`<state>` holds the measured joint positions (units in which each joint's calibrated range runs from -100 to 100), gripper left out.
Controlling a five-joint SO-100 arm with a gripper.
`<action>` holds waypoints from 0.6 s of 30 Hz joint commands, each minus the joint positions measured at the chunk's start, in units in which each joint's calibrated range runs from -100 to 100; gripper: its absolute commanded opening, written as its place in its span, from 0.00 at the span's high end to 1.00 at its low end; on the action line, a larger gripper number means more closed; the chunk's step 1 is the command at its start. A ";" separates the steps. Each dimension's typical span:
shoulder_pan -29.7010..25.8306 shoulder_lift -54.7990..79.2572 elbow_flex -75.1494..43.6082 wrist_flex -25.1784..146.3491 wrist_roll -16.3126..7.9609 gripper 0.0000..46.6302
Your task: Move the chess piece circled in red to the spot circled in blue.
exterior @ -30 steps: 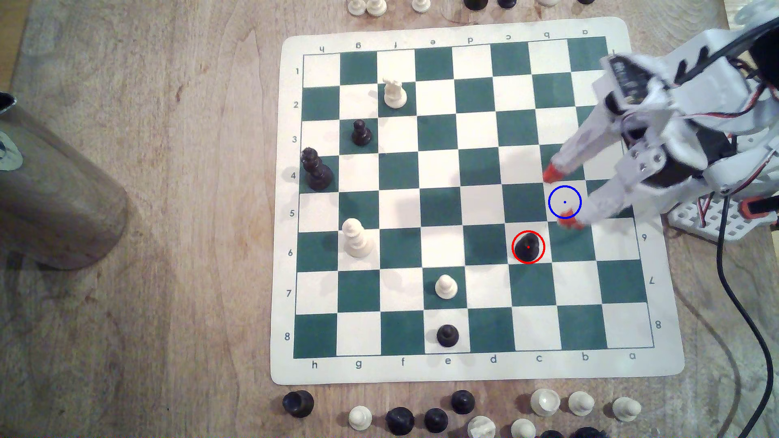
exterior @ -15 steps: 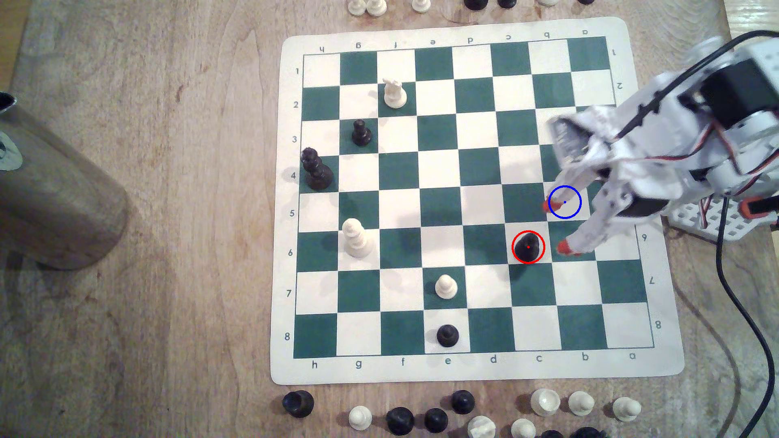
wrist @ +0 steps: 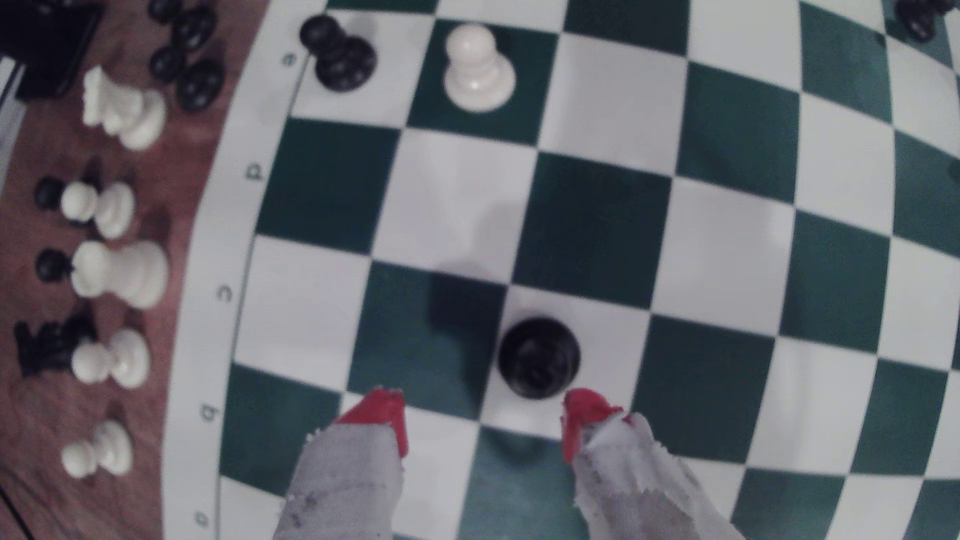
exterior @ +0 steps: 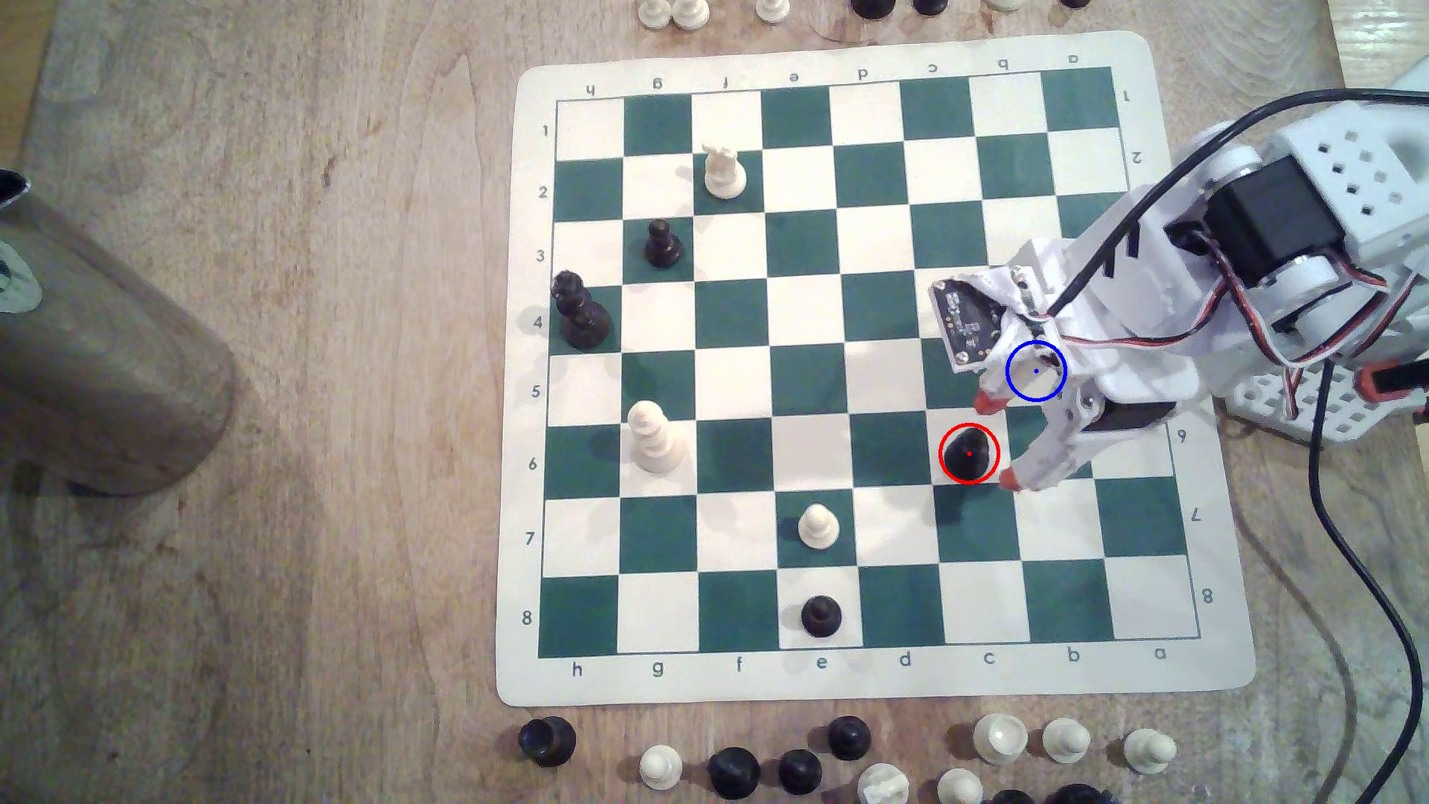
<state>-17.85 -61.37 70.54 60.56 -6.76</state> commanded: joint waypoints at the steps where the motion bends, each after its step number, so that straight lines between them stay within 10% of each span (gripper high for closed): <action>1: -0.03 2.46 0.72 -2.98 0.39 0.66; 18: 0.91 11.54 0.99 -11.75 1.17 0.73</action>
<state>-16.96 -50.73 72.80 50.20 -5.98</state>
